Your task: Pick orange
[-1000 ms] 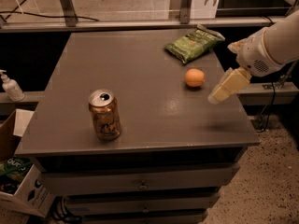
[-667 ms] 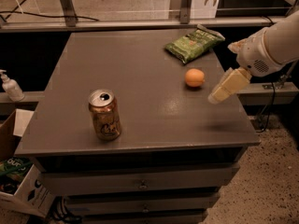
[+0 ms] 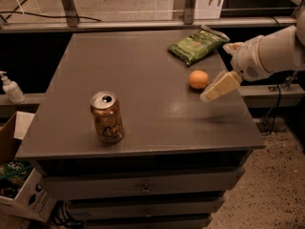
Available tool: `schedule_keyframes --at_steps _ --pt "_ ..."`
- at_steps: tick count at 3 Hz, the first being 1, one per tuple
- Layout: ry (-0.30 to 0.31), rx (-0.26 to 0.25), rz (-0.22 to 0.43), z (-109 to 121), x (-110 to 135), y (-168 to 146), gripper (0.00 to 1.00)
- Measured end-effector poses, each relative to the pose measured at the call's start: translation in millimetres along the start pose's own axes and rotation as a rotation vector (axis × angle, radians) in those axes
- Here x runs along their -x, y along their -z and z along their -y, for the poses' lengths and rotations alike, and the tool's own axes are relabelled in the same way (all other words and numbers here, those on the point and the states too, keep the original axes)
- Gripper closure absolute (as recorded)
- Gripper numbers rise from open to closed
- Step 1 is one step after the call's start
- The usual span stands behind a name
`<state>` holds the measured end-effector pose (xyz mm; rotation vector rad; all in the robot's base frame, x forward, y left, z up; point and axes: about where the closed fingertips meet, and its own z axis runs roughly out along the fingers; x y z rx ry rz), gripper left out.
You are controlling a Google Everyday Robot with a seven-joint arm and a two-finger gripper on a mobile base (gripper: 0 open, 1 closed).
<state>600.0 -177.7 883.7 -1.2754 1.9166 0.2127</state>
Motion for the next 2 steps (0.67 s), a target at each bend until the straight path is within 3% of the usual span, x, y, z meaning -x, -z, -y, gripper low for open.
schedule_keyframes --at_steps 1,2 --pt "-0.04 0.013 0.059 4 -4 -22 0.0" --pt "-0.073 0.027 0.075 3 -13 -36 0.0"
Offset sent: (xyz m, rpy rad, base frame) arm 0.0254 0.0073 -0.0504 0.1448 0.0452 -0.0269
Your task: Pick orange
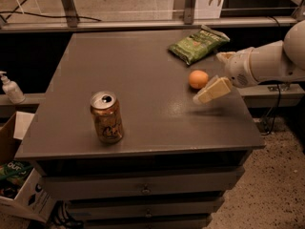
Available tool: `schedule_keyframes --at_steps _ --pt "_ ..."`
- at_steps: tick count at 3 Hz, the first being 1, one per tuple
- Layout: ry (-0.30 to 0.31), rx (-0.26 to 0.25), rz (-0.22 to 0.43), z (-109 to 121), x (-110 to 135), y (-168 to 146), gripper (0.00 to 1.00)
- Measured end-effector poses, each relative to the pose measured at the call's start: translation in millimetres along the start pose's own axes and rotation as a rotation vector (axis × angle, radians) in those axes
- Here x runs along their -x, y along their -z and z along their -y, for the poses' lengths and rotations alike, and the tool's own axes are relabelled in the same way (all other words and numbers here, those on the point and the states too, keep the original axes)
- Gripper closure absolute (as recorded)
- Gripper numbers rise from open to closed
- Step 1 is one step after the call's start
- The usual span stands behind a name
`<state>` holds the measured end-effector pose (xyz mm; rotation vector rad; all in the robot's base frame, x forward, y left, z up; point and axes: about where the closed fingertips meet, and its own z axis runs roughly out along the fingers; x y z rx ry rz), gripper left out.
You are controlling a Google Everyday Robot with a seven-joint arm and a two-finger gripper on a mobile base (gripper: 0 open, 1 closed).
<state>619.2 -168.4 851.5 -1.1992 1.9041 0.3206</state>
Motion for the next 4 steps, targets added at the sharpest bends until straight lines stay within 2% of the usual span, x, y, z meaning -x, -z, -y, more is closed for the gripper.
schedule_keyframes --at_steps 2,3,4 --pt "-0.059 0.022 0.033 -6 -5 -26 0.0" --pt "-0.072 0.029 0.043 -9 -5 -34 0.18" --pt "-0.084 0.032 0.046 -12 -7 -38 0.41"
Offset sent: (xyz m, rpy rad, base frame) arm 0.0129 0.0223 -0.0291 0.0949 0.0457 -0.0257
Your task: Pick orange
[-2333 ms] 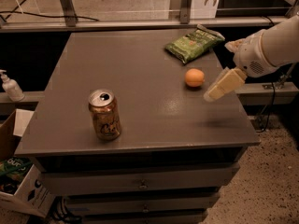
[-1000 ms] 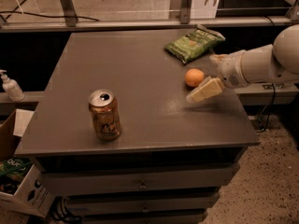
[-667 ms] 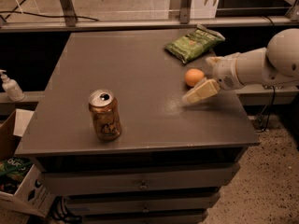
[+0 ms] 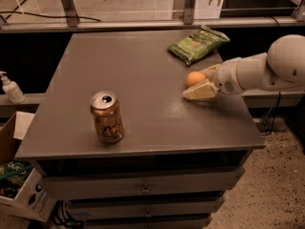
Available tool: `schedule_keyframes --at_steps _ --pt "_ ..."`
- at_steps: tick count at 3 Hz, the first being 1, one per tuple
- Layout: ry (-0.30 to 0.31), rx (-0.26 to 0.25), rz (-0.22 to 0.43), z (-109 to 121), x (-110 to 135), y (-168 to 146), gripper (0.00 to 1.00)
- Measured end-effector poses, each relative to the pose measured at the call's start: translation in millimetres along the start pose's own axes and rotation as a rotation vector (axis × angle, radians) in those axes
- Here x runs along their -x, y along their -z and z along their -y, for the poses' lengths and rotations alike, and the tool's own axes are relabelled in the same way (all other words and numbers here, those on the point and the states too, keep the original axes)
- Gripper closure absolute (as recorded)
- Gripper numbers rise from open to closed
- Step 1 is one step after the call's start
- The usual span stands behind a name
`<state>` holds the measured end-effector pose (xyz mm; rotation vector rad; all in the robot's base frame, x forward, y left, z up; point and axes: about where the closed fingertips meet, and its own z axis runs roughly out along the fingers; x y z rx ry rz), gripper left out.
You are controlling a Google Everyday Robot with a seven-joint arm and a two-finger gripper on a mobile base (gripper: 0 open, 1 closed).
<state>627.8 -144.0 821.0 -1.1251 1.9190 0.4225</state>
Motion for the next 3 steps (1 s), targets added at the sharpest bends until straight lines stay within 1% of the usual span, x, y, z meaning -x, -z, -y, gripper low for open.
schedule_keyframes --at_steps 1,2,3 --pt "-0.005 -0.005 0.005 2 -1 3 0.65" --pt "-0.007 -0.022 0.039 8 8 20 0.88" --pt "0.006 -0.028 0.093 10 31 47 1.0"
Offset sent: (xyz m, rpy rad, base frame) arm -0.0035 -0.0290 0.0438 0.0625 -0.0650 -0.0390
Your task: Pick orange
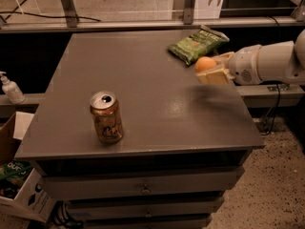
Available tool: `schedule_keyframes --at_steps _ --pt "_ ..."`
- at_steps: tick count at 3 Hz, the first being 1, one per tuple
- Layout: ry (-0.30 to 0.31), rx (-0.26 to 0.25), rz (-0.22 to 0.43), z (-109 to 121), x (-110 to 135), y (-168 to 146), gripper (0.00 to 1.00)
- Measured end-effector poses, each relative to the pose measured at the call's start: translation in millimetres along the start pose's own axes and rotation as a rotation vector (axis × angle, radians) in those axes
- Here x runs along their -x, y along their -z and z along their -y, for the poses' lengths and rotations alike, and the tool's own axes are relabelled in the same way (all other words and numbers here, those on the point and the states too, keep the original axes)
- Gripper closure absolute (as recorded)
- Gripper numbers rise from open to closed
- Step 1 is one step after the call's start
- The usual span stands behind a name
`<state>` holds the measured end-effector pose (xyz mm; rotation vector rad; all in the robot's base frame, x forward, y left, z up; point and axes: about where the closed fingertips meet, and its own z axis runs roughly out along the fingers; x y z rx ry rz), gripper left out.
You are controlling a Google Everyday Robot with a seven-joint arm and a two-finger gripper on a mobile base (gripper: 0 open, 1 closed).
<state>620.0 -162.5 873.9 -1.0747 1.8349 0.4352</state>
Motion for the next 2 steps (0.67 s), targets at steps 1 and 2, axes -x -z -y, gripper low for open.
schedule_keyframes --at_steps 1,2 --pt "0.006 0.026 0.055 -2.3 24.0 23.3 1.0" --pt "0.007 0.032 0.056 -3.5 25.5 23.5 1.0"
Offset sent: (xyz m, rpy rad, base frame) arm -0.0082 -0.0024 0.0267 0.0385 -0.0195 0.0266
